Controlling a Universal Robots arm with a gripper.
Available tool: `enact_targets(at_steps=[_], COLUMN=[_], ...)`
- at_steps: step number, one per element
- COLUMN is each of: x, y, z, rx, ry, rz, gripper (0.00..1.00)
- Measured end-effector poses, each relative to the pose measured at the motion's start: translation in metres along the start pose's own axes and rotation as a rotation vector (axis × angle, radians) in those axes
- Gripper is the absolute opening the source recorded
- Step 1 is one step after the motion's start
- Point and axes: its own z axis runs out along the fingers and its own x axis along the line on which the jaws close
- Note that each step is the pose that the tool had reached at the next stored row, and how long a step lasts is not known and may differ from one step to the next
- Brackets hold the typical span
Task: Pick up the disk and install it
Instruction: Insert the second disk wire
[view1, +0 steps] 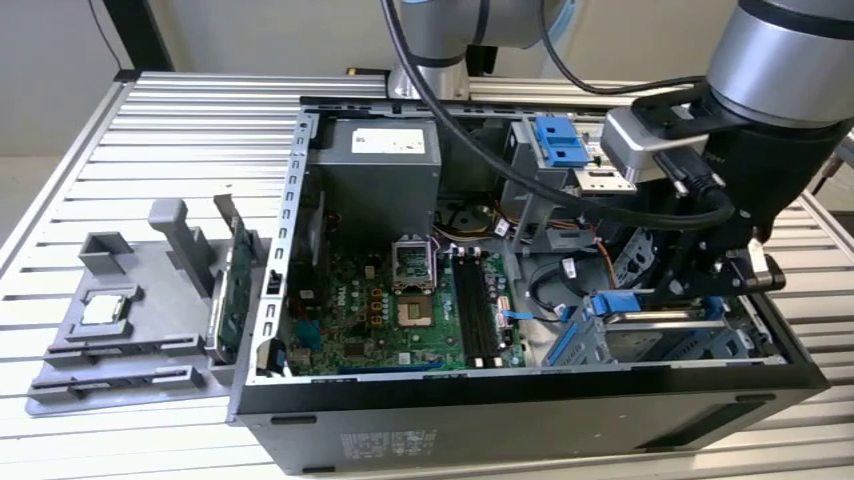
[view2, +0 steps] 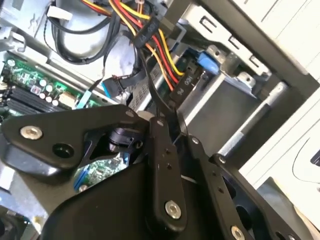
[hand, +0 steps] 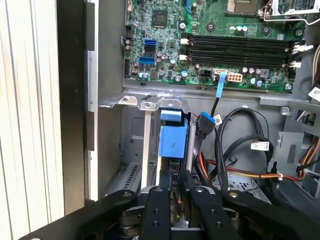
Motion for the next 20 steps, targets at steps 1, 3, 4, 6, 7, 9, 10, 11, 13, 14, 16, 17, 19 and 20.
enact_targets(at_steps=[1,3,4,6,7,9,10,11,13,14,16,17,19,20], x=[0.0003,0.0009,0.0012,0.0014,0.0014,0.0014,0.0014,0.0014,0.0014,0.0014,0.0014,0.0014,0.0014,0.0014], y=[-0.0004,-0.0011,-0.0015,-0.0018,-0.0018,-0.0018,-0.0018,-0.0018,-0.0018,-0.0018,-0.0018,-0.0018,-0.0018,-0.0018], z=[-0.0039,-0.0108,-0.0142,-0.0173,-0.0172,-0.0174,-0.0174,-0.0173,-0.0173,-0.0174,-0.0173,-0.0174,-0.0173,-0.0174], rx=[0.0,0.0,0.0,0.0002,0.0003,0.0002,0.0003,0.0003,0.0004,0.0004,0.0005,0.0005,0.0006,0.0006], ry=[-0.0003,-0.0028,-0.0036,-0.0066,-0.0077,-0.009,-0.0098,-0.0107,-0.0123,-0.0131,-0.0148,-0.0155,-0.0172,-0.018], rz=[0.0,0.0,0.0,0.001,0.001,0.001,0.001,0.001,0.001,0.001,0.002,0.002,0.002,0.002], gripper=[1.0,1.0,1.0,1.0,1.0,1.0,0.0,0.0,0.0,0.0,0.0,0.0,0.0,0.0])
